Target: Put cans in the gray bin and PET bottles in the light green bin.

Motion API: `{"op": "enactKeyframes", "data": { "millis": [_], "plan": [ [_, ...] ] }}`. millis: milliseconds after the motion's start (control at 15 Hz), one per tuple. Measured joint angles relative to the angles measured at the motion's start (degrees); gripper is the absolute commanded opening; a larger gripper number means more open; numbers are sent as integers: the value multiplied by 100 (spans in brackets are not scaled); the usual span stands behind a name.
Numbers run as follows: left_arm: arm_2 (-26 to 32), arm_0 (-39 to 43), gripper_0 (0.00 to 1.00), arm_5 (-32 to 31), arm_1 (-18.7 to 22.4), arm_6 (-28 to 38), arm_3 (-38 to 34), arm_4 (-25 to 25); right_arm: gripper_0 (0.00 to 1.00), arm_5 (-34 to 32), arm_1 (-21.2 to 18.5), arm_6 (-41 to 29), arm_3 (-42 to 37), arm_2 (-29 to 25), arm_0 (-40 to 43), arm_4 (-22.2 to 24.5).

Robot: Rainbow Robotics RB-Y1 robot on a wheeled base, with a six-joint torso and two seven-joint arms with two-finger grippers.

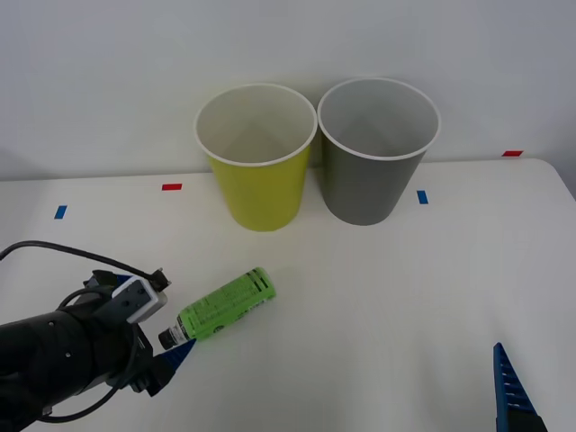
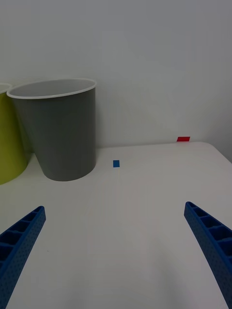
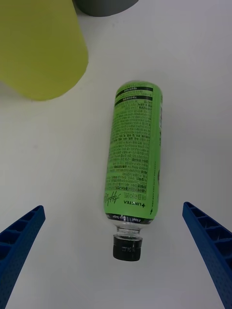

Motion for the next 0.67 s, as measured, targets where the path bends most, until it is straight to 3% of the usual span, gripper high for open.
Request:
{"op": "enactKeyframes", "data": {
  "millis": [267, 667],
  "plan": [
    [-30, -482, 98, 930, -425, -101, 0, 422, 100, 0, 0, 0, 0, 0, 0, 0],
    [-582, -1617, 97, 2196, -739, 401, 13, 374, 100, 0, 0, 0, 0, 0, 0, 0]
  ]
}}
